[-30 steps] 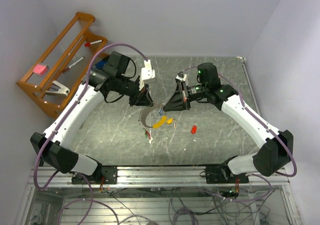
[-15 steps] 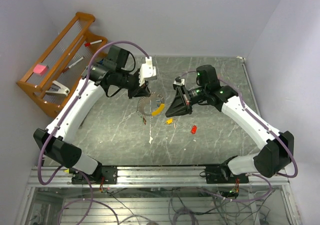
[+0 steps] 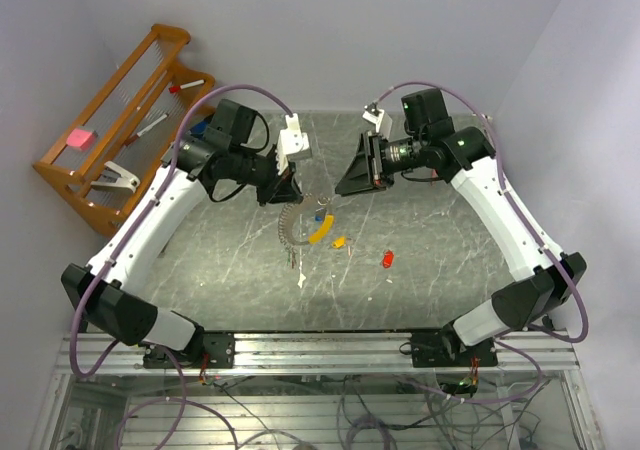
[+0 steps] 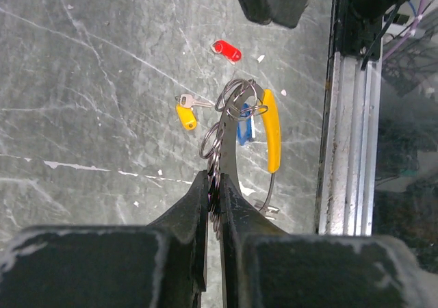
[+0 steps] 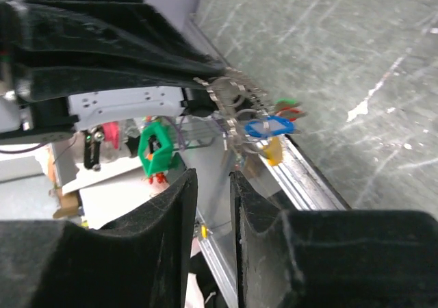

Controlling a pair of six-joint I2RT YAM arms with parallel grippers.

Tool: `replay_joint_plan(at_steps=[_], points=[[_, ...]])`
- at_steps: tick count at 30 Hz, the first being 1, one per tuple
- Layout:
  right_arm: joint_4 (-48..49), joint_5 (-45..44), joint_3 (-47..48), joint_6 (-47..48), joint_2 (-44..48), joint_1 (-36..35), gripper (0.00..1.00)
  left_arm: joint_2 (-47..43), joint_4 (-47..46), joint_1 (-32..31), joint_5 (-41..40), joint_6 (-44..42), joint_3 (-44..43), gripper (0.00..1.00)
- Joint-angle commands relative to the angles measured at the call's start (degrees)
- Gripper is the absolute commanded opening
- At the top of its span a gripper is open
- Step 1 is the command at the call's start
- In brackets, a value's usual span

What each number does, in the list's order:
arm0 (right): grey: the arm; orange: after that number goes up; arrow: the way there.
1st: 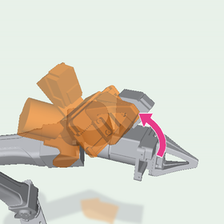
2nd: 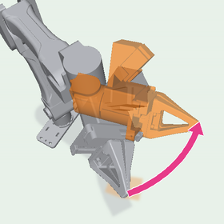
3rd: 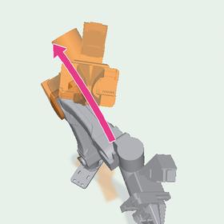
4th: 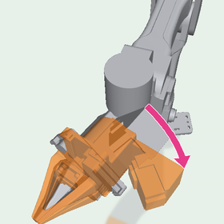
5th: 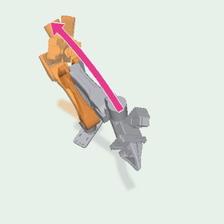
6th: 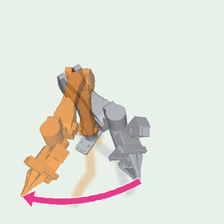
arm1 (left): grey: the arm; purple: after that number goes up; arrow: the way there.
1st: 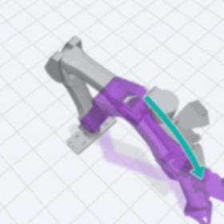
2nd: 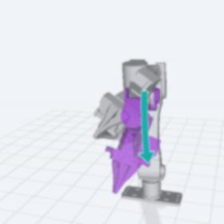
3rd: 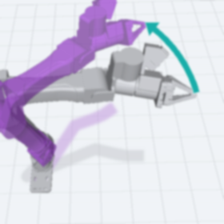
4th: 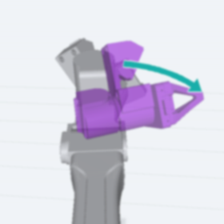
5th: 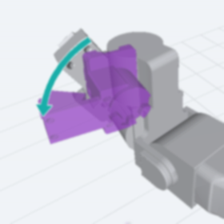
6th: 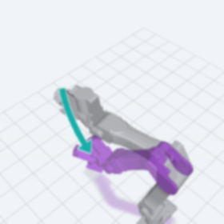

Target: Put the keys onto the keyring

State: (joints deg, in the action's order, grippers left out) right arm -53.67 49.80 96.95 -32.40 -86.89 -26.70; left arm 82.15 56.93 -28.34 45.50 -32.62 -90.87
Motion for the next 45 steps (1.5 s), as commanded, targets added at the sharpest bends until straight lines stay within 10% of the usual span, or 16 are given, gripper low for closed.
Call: replay_joint_plan(at_steps=[1, 14, 45], points=[[-3.61, -8.69, -0.44, 3.09, 1.47, -0.5, 0.27, -2.94, -6.13, -0.09, 0.6, 7.97, 1.45, 0.07], [-4.6, -14.68, 2.33, 0.74, 0.46, -5.82, 0.27, -1.26, -9.95, -0.07, 6.23, 20.3, 0.97, 0.07], [-0.9, -7.0, 0.26, 1.84, 0.85, -3.71, 0.25, 1.04, -4.93, -0.1, 10.37, 15.26, -2.83, 0.07]])
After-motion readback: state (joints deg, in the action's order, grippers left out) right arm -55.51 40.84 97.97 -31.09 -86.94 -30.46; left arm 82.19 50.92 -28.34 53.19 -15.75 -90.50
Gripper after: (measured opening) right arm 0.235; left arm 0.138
